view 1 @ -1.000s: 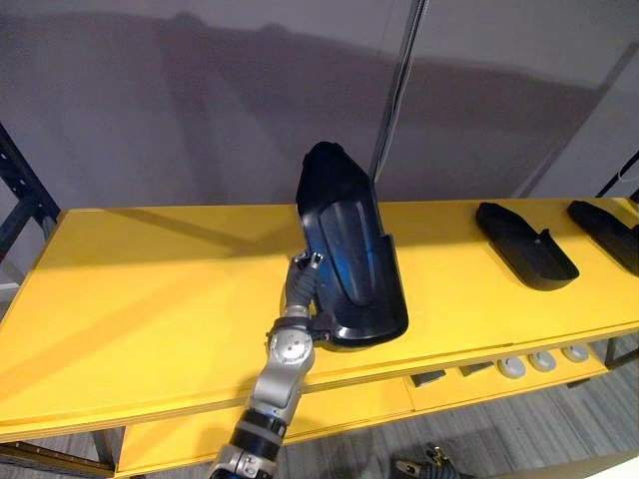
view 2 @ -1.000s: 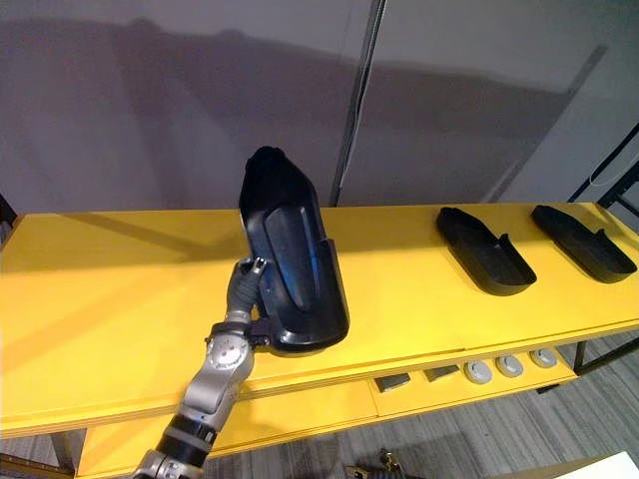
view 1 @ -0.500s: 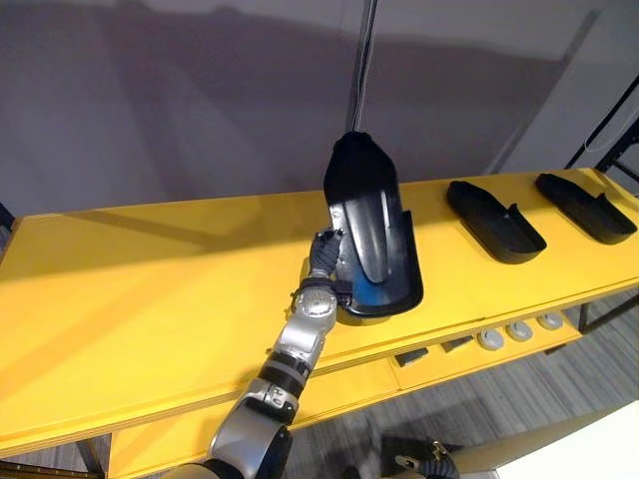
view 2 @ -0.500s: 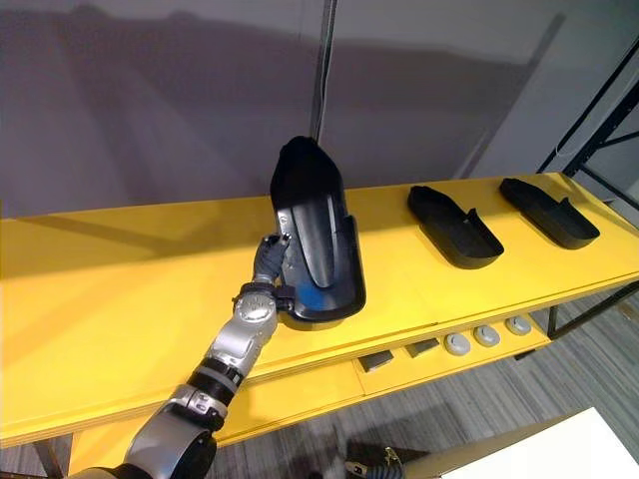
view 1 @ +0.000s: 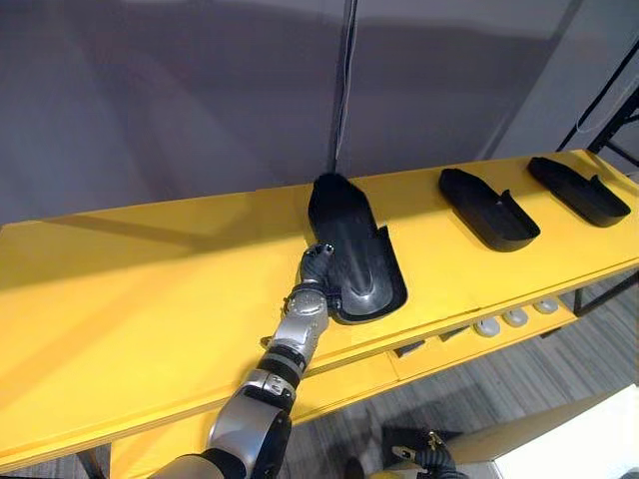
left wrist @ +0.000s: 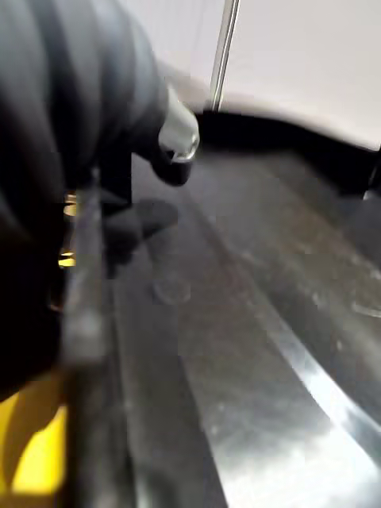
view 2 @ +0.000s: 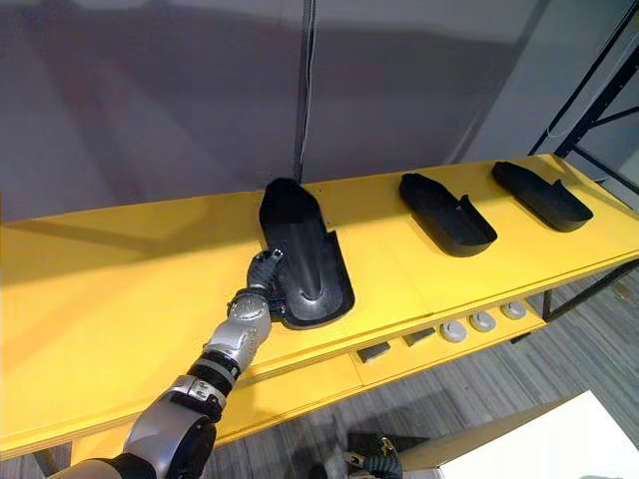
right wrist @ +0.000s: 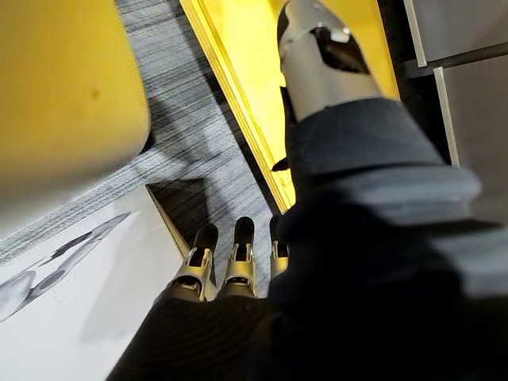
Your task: Walk over and take plastic housings, then place them on the shelf
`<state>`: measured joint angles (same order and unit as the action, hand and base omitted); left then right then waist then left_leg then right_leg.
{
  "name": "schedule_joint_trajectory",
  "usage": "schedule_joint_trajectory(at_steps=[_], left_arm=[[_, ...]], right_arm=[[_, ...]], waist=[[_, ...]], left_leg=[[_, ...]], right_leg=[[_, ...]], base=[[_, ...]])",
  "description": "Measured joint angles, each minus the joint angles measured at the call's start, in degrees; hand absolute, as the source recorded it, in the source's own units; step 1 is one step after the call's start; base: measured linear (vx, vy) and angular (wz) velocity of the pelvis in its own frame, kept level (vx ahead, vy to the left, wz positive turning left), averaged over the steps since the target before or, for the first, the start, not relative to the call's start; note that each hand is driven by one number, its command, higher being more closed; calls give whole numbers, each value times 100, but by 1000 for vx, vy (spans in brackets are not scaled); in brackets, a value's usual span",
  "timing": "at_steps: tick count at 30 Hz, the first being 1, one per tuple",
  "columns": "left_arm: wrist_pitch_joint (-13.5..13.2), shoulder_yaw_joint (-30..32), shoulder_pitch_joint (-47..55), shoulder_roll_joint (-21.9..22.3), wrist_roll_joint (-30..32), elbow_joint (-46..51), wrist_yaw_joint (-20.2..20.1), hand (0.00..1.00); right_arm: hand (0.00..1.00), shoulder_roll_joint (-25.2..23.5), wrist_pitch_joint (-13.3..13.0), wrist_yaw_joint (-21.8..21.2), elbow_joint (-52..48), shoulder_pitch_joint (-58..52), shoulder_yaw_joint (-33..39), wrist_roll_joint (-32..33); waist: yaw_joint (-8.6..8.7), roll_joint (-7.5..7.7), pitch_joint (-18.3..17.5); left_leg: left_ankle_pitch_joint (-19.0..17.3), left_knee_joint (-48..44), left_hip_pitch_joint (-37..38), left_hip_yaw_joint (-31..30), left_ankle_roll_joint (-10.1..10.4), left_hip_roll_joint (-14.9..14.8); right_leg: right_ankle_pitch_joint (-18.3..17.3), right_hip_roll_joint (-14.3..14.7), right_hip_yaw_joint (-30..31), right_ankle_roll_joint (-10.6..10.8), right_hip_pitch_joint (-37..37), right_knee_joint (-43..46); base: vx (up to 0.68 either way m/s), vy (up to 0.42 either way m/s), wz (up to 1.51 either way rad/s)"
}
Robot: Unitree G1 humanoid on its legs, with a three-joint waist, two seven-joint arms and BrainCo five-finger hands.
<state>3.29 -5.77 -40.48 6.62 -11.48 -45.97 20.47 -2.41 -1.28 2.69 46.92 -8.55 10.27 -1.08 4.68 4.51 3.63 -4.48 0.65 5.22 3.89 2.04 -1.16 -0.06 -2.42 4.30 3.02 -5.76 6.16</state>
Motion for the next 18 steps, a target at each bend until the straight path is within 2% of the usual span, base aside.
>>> schedule_joint_trajectory(at_steps=[10, 18], left_arm=[[-120, 44, -181, -32, -82, -249, -115, 0], [-192, 42, -223, -39, -427, -244, -210, 0]], right_arm=[[0, 44, 2, -53, 169, 209, 3, -1], [0, 89, 10, -59, 234, 249, -2, -5]], waist=[[65, -110, 90], [86, -135, 171]], left_leg=[[10, 15, 5, -15, -1, 4], [10, 29, 73, -65, -2, 15]], right_leg=[[203, -8, -15, 9, 187, -378], [286, -26, -47, 19, 370, -589]], base=[[0, 0, 0], [6, 9, 3]])
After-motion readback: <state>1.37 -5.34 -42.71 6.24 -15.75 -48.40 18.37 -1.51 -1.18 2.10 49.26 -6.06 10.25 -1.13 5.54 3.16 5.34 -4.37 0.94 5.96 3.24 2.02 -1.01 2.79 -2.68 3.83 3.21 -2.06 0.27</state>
